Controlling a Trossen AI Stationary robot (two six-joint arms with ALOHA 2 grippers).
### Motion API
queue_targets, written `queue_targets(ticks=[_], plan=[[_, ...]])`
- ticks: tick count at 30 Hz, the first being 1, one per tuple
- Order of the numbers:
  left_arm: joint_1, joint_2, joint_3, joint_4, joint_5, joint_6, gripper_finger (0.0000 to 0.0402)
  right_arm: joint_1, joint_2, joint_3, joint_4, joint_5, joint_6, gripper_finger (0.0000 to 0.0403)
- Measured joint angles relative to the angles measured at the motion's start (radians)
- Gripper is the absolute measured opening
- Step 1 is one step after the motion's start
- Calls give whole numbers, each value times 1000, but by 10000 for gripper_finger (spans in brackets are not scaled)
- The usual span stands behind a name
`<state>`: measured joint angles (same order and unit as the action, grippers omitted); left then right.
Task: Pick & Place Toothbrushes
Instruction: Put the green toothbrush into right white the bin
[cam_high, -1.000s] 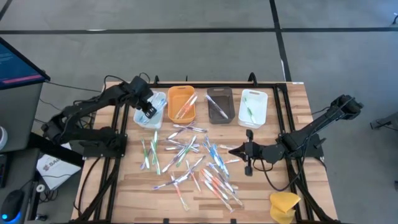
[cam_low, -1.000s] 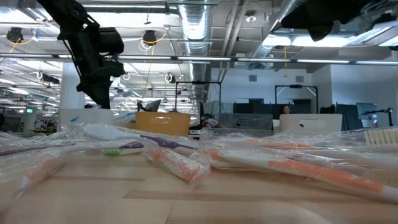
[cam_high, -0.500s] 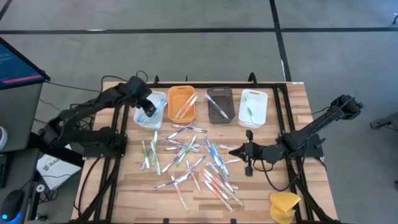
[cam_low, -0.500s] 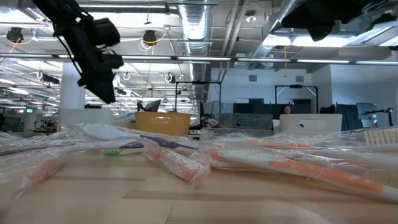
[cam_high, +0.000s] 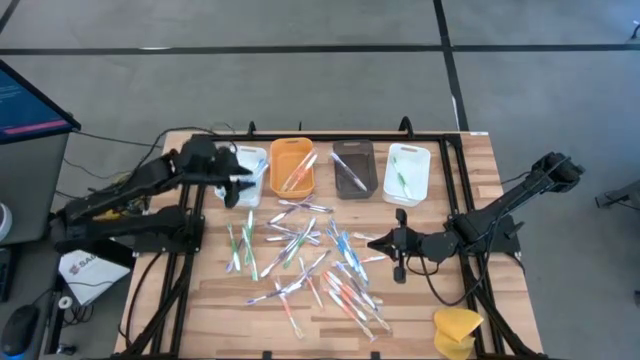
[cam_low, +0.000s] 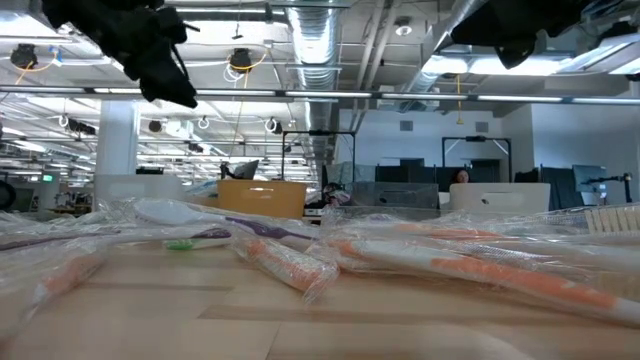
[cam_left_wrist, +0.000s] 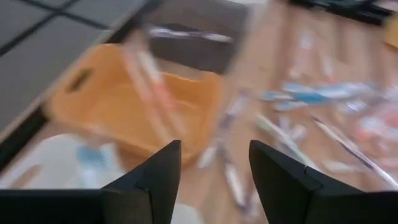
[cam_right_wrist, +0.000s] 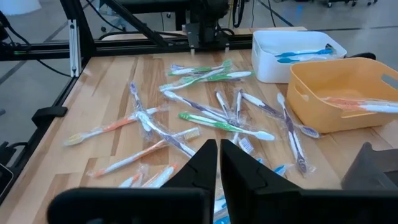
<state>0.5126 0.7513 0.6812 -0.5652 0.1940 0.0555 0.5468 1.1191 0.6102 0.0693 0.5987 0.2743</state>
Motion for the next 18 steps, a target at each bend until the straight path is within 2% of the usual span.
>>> queue_targets(ticks=[3,10,14,18], plan=[[-124,6,-20,18,-1,0,179,0,0,0,2,0,27,19],[-412,92,-105,244,-3,-17,182,3,0,0,-1,0,41,18],[-526,170,-122,363,-4,-36,181,2,0,0,-4,0,41,15],[-594,241,-122,435,-3,-36,178,2,0,0,-9,0,41,16]])
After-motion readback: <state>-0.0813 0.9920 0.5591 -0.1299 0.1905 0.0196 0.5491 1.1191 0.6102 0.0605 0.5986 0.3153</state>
